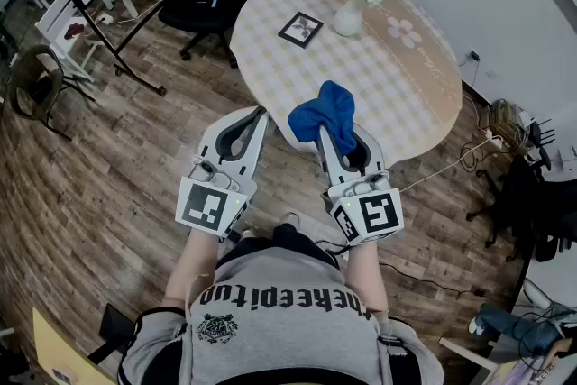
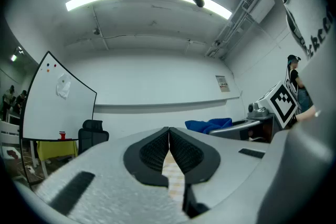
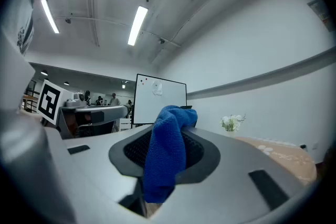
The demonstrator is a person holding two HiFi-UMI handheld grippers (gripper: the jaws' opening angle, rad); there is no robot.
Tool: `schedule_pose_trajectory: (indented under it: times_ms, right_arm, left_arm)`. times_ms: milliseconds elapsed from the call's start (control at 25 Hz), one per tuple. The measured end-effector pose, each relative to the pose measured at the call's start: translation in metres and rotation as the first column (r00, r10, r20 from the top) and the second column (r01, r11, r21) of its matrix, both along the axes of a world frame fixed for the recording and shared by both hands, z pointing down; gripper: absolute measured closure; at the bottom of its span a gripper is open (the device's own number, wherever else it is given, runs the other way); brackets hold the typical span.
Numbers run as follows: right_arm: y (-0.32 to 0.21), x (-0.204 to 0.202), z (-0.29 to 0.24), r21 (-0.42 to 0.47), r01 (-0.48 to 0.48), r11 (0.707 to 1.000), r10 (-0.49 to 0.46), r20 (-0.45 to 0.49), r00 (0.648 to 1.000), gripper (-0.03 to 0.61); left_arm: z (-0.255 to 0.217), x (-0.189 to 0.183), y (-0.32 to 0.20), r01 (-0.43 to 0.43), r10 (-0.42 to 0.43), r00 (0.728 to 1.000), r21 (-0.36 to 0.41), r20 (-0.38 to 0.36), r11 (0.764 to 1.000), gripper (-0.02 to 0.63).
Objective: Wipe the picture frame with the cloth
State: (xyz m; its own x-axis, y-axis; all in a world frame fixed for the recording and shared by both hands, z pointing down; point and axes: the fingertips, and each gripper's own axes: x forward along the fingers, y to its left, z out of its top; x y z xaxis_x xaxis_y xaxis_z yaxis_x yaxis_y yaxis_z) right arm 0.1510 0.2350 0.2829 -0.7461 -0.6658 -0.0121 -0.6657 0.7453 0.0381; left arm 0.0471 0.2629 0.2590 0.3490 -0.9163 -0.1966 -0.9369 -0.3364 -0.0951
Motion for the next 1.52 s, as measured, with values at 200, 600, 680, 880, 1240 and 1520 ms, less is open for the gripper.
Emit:
schedule_pose_trajectory:
  times_ms: [200,600,680,880,1240,1520]
  right_arm:
    - [0.001,0.006,-0.001,0.005,-0.004,1.0,0.004,0.006,1.0,0.482]
    - [-0.017,0.013,-0.002,0.016,0.019,1.0,-0.019,0.005,1.0,0.482]
    - [-0.022,0.015,-0.002,0.019,0.025,0.999,-0.025,0.006,1.0,0.482]
    - [-0.04,0.018,-0.005,0.033,0.049,0.998,-0.051,0.05,0.997,0.482]
    - [-0.061,0.023,0.001,0.013,0.093,0.996,-0.094,0.053,0.994,0.482]
    - [-0.09,-0.002,0.005,-0.008,0.097,0.995,-0.097,0.054,0.994,0.482]
  left_arm:
    - [0.002,0.008,0.0,-0.013,0.013,1.0,-0.014,-0.011,1.0,0.595]
    - [-0.004,0.025,-0.02,-0.019,0.019,1.0,-0.004,-0.004,1.0,0.595]
    - [-0.003,0.029,-0.026,-0.018,0.018,1.0,-0.017,-0.008,1.0,0.595]
    - [-0.008,0.033,-0.042,0.0,0.0,1.0,0.035,0.019,0.999,0.595]
    - [-0.008,0.037,-0.056,0.048,-0.049,0.999,0.036,0.011,0.998,0.595]
    - [-0.002,0.014,-0.085,0.054,-0.054,0.998,-0.035,-0.015,0.998,0.595]
